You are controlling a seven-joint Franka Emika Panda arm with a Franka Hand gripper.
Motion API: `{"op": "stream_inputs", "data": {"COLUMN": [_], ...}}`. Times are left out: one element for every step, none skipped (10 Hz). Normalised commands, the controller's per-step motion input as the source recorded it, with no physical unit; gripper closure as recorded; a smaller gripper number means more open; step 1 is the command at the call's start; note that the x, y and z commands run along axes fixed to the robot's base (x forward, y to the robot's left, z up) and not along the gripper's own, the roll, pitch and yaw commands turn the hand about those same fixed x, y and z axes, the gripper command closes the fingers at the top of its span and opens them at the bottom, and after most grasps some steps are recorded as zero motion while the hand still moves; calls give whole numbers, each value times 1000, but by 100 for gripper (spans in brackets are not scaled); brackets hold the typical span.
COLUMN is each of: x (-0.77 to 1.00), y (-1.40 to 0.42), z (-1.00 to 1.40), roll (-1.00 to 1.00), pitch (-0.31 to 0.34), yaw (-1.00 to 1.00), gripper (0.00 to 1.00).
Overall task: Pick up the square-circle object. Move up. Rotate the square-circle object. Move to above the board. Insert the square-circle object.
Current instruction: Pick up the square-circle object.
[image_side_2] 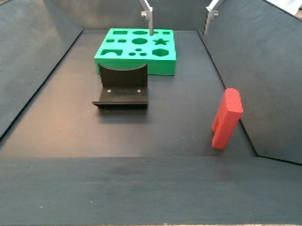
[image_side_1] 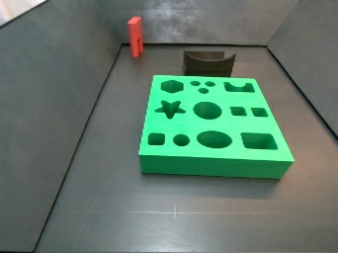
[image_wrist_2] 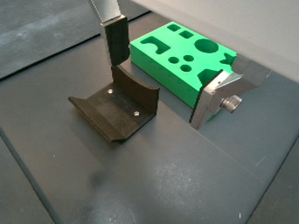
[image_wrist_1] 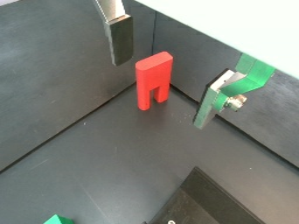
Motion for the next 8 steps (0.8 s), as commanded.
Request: {"op": "stream_inputs", "data": {"x": [-714, -723, -697, -649, -637, -646, -543, 0], "y": [386, 471, 546, 577, 563, 540, 549, 420], "z": [-343, -406, -397, -371, -329, -297, -294, -303], "roll": [10, 0, -13, -13, -7, -14, -37, -113], "pitch": [9, 20, 0, 4, 0, 0, 3, 0], "yaw": [-289, -297, -317, -306, -317, -329, -329, -249], "gripper": [0, 0, 0, 0, 0, 0, 0, 0]}}
